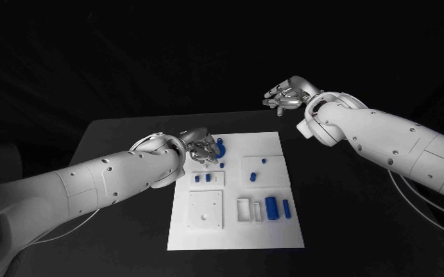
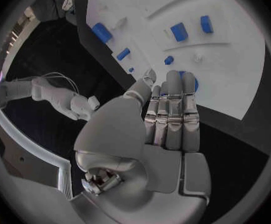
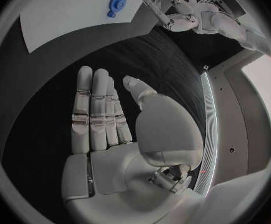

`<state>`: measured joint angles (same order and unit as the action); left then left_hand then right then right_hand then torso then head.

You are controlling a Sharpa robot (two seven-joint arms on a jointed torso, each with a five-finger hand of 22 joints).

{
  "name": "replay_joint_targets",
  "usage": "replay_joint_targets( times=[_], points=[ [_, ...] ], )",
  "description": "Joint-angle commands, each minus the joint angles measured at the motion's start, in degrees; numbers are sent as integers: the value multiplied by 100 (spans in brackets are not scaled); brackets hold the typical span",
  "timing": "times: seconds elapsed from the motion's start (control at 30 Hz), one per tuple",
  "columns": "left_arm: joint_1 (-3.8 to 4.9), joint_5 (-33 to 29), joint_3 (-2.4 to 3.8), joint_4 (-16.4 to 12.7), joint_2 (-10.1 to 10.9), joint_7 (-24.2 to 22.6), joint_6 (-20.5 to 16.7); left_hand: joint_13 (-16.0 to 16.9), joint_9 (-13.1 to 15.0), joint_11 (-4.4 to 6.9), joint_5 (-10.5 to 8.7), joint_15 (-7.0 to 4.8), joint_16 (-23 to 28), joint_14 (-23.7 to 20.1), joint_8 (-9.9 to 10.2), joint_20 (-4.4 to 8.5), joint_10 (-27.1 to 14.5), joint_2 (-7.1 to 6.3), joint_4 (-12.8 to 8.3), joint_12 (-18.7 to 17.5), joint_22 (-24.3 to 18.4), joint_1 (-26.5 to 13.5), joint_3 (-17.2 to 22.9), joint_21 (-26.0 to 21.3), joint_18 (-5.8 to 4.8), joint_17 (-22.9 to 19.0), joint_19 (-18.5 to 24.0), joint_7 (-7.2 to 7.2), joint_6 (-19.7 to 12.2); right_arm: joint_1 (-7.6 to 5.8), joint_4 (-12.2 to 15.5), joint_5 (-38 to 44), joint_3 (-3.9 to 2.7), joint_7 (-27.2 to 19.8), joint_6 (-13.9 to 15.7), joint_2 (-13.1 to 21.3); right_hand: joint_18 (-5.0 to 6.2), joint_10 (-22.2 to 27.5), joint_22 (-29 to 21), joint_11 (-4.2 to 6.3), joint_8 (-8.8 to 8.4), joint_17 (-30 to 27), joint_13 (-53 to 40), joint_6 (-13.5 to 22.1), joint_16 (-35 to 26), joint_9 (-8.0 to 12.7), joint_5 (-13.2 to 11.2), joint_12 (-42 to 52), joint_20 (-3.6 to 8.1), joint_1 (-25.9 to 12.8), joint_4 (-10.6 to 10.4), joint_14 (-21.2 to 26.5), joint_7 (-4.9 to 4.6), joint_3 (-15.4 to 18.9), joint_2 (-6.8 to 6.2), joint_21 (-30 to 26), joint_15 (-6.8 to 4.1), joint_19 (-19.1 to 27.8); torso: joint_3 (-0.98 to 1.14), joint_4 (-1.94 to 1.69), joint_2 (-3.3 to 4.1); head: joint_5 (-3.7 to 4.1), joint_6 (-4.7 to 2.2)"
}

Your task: Assemble the parts on the task board

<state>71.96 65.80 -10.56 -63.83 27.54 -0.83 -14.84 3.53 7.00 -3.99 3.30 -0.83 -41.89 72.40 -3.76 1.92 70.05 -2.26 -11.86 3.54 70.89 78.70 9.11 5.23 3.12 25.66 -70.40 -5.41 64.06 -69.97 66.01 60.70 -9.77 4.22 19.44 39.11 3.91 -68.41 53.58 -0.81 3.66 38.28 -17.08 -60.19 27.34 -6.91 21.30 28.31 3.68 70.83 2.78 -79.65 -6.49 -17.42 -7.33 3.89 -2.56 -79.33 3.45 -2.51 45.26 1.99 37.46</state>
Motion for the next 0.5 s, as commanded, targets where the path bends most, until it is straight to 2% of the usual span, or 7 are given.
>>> replay_joint_targets(
  times=[0.03,0.07,0.13,0.2,0.27,0.4,0.5],
  points=[
    [5,1002,-47,97,-129,-270,136,-9,-111,-3,36,-8,-346,-73,12,25,-26,-35,2,-10,179,88,-37,70,109,204,-65,-19,-9,2,26,-28,-3,-131,53,-9,13,-5,-30,0,-6,12,14,-20,-38,8,28,-9,12,51,42,-32,-6,-6,8,26,-8,-44,7,9,3,9,-4],
    [5,1099,-72,137,-177,-280,139,-10,-140,-28,73,-3,-325,-91,22,20,-114,-36,-14,-15,211,106,-17,72,115,185,-55,-30,-57,2,32,-29,-3,-132,57,-11,13,-5,-30,0,-6,12,14,-20,-38,8,28,-9,12,51,42,-32,-6,-6,8,26,-8,-44,11,13,8,4,-9],
    [5,1263,-130,221,-269,-293,144,-9,-198,-42,77,0,-294,-92,15,10,-187,-49,-24,-13,267,104,8,69,127,145,-33,-30,-97,2,42,-30,-3,-136,64,-14,13,-5,-30,1,-6,12,14,-20,-38,8,28,-9,12,51,42,-32,-6,-6,8,26,-8,-44,4,8,10,15,-11],
    [4,1371,-179,300,-345,-301,148,-11,-245,-87,69,7,-240,-98,17,0,-436,-87,-17,-17,294,89,8,51,129,94,-18,-23,-131,2,53,-30,-3,-140,69,-17,13,-10,-45,2,-5,18,21,-21,-39,9,32,-11,13,52,44,-36,-5,-6,6,28,-9,-48,5,10,12,23,-11],
    [1,1447,-217,373,-406,-294,151,-11,-283,-122,63,25,-171,-102,16,-24,-610,-115,16,-16,296,104,-5,8,133,29,7,-28,-162,2,67,-31,-3,-143,73,-20,14,-15,-56,3,-5,24,26,-22,-39,9,34,-10,14,52,46,-41,-4,-5,5,31,-10,-56,12,19,20,13,-19],
    [-6,1515,-250,481,-478,-282,149,-11,-311,-156,70,64,149,-174,15,-70,-742,-162,152,-15,254,220,-38,-139,129,-212,98,-52,-269,2,89,-31,-3,-146,81,-18,14,-15,-56,3,-5,24,26,-22,-39,9,34,-10,14,52,46,-41,-4,-5,5,31,-10,-56,24,32,38,12,-34],
    [-10,1538,-262,583,-543,-285,124,-11,-315,-149,78,55,322,-63,19,-67,-735,-195,222,-16,206,264,-55,-130,123,-312,101,-41,-358,1,102,-31,-3,-151,93,-13,14,-16,-69,4,-5,32,34,-26,-42,10,69,-13,17,56,51,-44,-5,-14,4,34,-12,-61,32,30,44,6,-37]
  ],
)
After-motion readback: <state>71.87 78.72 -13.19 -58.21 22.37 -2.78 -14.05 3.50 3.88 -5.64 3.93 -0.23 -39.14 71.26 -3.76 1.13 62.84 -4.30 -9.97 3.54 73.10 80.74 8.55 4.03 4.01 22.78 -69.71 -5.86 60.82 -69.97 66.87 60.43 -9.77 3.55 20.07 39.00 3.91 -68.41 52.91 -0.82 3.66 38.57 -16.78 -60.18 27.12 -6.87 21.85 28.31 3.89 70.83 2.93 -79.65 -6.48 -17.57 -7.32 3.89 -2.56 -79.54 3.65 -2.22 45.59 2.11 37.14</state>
